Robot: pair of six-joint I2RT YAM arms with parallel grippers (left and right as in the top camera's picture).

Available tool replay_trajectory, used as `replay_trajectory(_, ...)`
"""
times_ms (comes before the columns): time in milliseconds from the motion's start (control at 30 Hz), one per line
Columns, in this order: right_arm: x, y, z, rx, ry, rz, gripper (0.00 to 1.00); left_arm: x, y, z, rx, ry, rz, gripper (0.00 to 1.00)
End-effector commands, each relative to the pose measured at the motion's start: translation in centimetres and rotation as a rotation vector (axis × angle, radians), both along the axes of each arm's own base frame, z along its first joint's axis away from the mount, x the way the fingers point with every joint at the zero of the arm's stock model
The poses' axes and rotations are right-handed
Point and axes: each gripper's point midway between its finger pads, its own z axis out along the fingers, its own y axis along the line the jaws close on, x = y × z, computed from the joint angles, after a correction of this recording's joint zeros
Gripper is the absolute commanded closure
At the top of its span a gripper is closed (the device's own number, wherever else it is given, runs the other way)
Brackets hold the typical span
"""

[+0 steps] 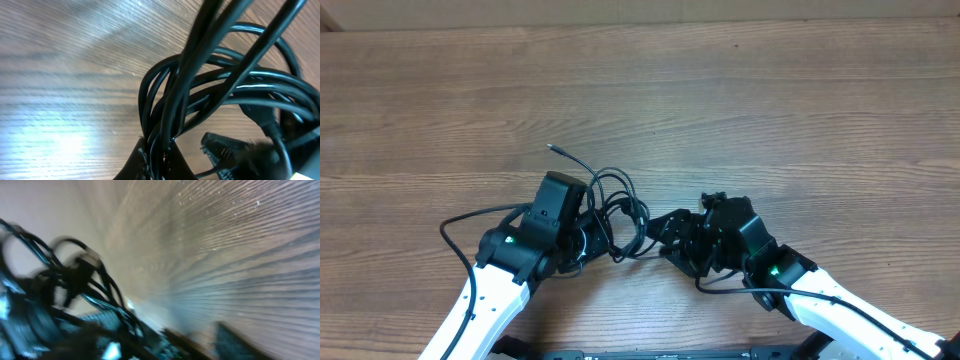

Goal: Untangle cables

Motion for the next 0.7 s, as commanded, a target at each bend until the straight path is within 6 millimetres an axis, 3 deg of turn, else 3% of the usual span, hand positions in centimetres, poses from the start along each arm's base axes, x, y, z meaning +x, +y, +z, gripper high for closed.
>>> replay_trajectory(0,-1.5,0.8,0.6,-0.024,-0.17,0.211,0.05,1.5,1.6,0.7,0.118,-0.111,-0.021,0.96)
replay_trajectory(233,-5.3,-1.5,-3.3,-0.176,-0.111,0.388,0.03,1.9,4.1,-0.7,0.202,-0.034,0.221,0.96)
replay_trajectory(333,-6.9,-2.5,-4.5,-0.222,-0.065,0.444,0.16,1.6,4.2,-1.8,0.228,0.01,0.216,0.96)
replay_trajectory(367,-7.5,-2.5,-4.4,-0.208,-0.064,0.482,0.28,1.5,4.3,-2.3,0.241,0.031,0.213,0.96)
replay_trajectory(467,-8.7,-1.5,-3.0,-0.111,-0.096,0.574,0.51,1.3,4.3,-3.4,0.27,0.068,0.177,0.96)
replay_trajectory(600,-9.3,0.2,0.4,0.071,-0.177,0.654,0.76,0.6,3.6,-4.5,0.257,0.13,0.132,0.96)
replay_trajectory(667,-9.2,0.7,2.0,0.135,-0.237,0.677,0.81,0.5,3.3,-4.5,0.242,0.137,0.125,0.96)
